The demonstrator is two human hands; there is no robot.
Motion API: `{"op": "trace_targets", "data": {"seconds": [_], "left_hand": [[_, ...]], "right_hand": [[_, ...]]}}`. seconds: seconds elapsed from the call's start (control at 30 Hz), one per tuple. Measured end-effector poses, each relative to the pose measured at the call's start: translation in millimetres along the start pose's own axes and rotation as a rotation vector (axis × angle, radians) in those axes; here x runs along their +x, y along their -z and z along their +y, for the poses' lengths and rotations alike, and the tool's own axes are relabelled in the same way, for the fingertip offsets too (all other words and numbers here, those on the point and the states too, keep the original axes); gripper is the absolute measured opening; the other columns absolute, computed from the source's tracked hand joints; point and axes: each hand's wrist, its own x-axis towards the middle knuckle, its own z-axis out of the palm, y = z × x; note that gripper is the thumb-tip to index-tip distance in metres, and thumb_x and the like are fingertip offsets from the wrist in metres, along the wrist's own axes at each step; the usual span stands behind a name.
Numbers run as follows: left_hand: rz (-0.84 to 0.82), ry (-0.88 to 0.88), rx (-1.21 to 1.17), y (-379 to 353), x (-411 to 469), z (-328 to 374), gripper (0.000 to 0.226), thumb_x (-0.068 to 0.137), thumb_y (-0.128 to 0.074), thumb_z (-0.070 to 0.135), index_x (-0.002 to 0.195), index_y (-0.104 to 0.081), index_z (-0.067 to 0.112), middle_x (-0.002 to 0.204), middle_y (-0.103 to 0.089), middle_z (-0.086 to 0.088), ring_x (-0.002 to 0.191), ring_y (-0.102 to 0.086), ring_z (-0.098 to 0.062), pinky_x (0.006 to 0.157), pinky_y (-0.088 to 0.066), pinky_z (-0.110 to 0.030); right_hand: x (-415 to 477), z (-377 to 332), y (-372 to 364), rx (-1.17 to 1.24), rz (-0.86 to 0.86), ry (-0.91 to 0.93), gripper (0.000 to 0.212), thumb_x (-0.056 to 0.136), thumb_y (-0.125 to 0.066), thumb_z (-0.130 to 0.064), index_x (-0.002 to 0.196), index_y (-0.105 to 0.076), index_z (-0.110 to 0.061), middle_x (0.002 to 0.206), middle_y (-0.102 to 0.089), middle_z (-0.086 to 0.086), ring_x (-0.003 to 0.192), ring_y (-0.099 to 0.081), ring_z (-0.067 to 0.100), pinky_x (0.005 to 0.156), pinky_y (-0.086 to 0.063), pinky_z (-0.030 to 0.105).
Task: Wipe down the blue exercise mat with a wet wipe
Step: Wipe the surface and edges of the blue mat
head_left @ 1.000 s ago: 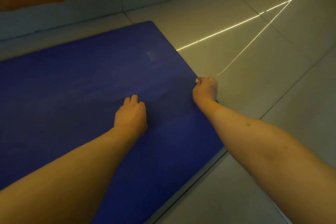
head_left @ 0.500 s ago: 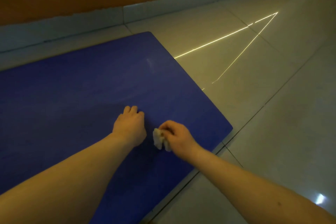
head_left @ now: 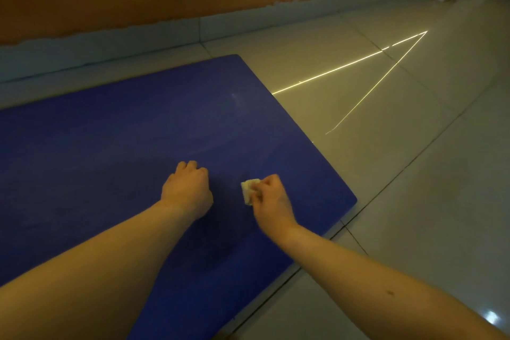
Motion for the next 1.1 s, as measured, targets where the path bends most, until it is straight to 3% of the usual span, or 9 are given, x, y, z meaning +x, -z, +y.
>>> {"op": "trace_targets", "data": {"seconds": [0.17, 0.27, 0.33, 0.43, 0.73, 0.83, 0.9, 0.97, 1.1], "left_hand": [[0.051, 0.027, -0.011, 3, 8, 4, 0.027, 0.099, -0.051, 0.024, 0.122, -0.055, 0.012, 0.136, -0.044, -0.005, 0.124, -0.041, -0.027, 0.09, -0.048, -0.039], [0.056, 0.051, -0.02, 7, 14, 3, 0.024, 0.098, -0.05, 0.021, 0.119, -0.054, 0.01, 0.133, -0.044, -0.006, 0.122, -0.041, -0.027, 0.084, -0.046, -0.037], [0.056, 0.057, -0.018, 9, 20, 0, 0.023, 0.099, -0.05, 0.021, 0.119, -0.054, 0.01, 0.132, -0.044, -0.007, 0.121, -0.041, -0.028, 0.084, -0.046, -0.038], [0.059, 0.06, -0.028, 10, 27, -3, 0.025, 0.1, -0.05, 0.023, 0.121, -0.053, 0.009, 0.132, -0.043, -0.008, 0.12, -0.042, -0.029, 0.085, -0.047, -0.039], [0.125, 0.135, -0.043, 24, 63, -2, 0.031, 0.099, -0.051, 0.023, 0.126, -0.053, 0.008, 0.134, -0.041, -0.008, 0.124, -0.04, -0.029, 0.087, -0.049, -0.043], [0.132, 0.15, -0.014, 26, 71, 0, 0.036, 0.099, -0.051, 0.025, 0.132, -0.051, 0.011, 0.137, -0.04, -0.008, 0.126, -0.04, -0.029, 0.089, -0.05, -0.042], [0.114, 0.148, -0.005, 26, 75, -1, 0.037, 0.1, -0.05, 0.026, 0.134, -0.05, 0.011, 0.139, -0.038, -0.008, 0.127, -0.039, -0.029, 0.089, -0.051, -0.042], [0.107, 0.141, 0.0, 27, 79, -1, 0.036, 0.101, -0.05, 0.025, 0.133, -0.05, 0.009, 0.139, -0.037, -0.009, 0.127, -0.038, -0.03, 0.088, -0.051, -0.042], [0.12, 0.131, 0.007, 30, 86, -2, 0.033, 0.101, -0.051, 0.025, 0.13, -0.051, 0.009, 0.139, -0.038, -0.009, 0.126, -0.039, -0.03, 0.082, -0.05, -0.039]], "right_hand": [[13, -13, -9, -0.027, -0.261, 0.245, 0.023, 0.099, -0.052, -0.008, 0.115, -0.067, -0.008, 0.115, -0.053, 0.011, 0.097, -0.052, 0.023, 0.081, -0.041, 0.031], [57, 4, 21, 0.24, -0.085, -0.038, 0.003, 0.091, -0.066, -0.013, 0.094, -0.065, -0.012, 0.096, -0.067, 0.005, 0.084, -0.06, 0.013, 0.07, -0.042, 0.023], [97, 37, 45, 0.264, 0.157, -0.297, 0.017, 0.088, -0.072, -0.023, 0.085, -0.057, -0.015, 0.083, -0.066, 0.001, 0.073, -0.059, 0.012, 0.059, -0.042, 0.017], [141, 79, 64, 0.122, 0.191, -0.493, 0.011, 0.095, -0.06, -0.016, 0.104, -0.063, -0.012, 0.108, -0.059, 0.012, 0.095, -0.057, 0.029, 0.072, -0.04, 0.026], [142, -9, -13, 0.066, 0.161, -0.054, 0.023, 0.103, -0.05, -0.023, 0.098, -0.056, -0.002, 0.082, -0.047, -0.01, 0.065, -0.045, 0.0, 0.058, -0.034, 0.018], [126, -24, -35, -0.029, -0.012, 0.325, 0.021, 0.103, -0.052, -0.023, 0.103, -0.06, -0.004, 0.094, -0.05, 0.001, 0.076, -0.039, 0.008, 0.069, -0.035, 0.028], [140, -9, -30, -0.036, 0.004, 0.376, 0.028, 0.102, -0.054, -0.032, 0.097, -0.058, -0.005, 0.086, -0.05, 0.001, 0.071, -0.041, 0.011, 0.065, -0.036, 0.031], [164, 13, -8, -0.07, 0.021, 0.301, 0.027, 0.1, -0.056, -0.035, 0.1, -0.063, -0.009, 0.086, -0.05, -0.005, 0.071, -0.044, 0.01, 0.065, -0.037, 0.03], [219, 67, 46, -0.084, 0.194, -0.257, 0.011, 0.098, -0.059, -0.02, 0.102, -0.062, -0.01, 0.096, -0.058, 0.002, 0.091, -0.06, 0.024, 0.066, -0.039, 0.025]]}}
